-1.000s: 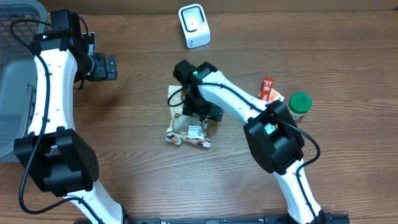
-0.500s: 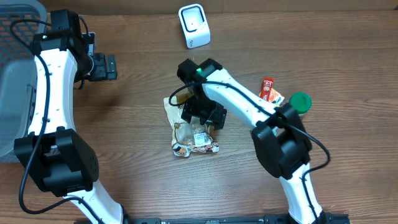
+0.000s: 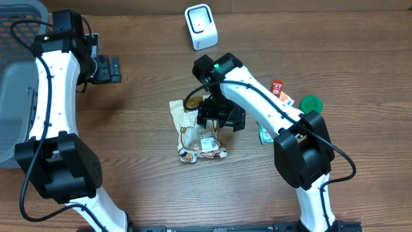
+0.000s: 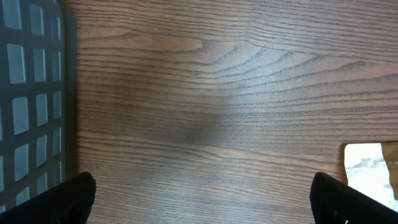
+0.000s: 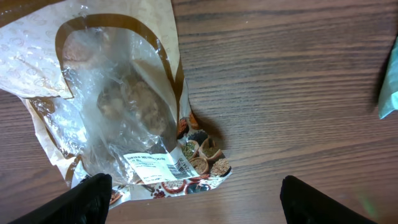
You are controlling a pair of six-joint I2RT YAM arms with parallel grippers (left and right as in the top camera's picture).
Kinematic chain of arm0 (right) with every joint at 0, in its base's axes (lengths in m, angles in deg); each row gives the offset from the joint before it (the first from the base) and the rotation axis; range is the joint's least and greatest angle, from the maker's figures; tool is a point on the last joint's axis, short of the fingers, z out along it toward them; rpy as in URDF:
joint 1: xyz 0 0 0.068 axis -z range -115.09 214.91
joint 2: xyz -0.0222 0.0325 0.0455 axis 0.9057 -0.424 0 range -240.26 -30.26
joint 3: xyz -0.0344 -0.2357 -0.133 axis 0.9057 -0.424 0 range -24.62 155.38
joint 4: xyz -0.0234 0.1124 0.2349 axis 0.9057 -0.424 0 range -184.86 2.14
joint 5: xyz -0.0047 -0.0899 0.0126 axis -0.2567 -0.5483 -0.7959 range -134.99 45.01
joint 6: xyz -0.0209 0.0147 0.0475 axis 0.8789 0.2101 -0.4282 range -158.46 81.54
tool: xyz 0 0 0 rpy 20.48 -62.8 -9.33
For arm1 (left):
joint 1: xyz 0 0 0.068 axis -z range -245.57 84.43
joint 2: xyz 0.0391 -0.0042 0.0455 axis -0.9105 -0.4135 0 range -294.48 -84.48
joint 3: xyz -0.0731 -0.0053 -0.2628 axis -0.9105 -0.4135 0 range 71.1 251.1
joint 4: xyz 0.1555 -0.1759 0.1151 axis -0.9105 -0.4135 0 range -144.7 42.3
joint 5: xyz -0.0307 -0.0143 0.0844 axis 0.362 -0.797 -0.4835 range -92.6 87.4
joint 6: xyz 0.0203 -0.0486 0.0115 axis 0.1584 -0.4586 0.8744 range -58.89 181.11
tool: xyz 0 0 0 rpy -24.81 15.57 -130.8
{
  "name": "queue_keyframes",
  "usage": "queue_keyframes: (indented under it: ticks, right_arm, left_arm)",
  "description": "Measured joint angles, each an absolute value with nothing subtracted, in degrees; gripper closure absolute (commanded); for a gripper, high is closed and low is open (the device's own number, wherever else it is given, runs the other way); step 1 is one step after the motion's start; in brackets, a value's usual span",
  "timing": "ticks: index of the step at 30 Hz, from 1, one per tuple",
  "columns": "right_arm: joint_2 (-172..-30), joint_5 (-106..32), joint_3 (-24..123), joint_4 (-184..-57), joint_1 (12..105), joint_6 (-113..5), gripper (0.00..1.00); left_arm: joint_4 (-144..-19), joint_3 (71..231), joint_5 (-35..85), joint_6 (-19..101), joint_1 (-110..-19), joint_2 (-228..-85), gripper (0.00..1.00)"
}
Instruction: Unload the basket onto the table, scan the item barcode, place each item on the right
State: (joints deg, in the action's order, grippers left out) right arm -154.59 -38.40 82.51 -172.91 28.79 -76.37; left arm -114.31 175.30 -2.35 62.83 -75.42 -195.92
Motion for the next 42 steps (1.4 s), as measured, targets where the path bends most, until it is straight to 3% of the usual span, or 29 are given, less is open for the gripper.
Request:
queue_keyframes:
  ticks: [18,32,40,42]
  right_arm:
    - [-154.6,-39.0,75.8,-164.4,25.8,-76.0,0.09]
    - [-154.6,-19.9,68.9,-154.7,19.6,-79.0,0.07]
    - [-154.6,-9.0,68.7,-138.4,16.7,-86.2,0.07]
    - [-154.6,-4.6,68.6,-132.9,17.3,-86.7,0.12]
  left_arm:
    - [-114.3,175.3,-2.4,62.8,-75.4,-195.9,0.00]
    - [-114.3,175.3,-2.4,62.8,-75.4,-195.9,0.00]
    - [-114.3,175.3,-2.4,62.8,-75.4,-195.9,0.00]
    - [-114.3,175.3,-2.4,62.8,-75.4,-195.9,0.00]
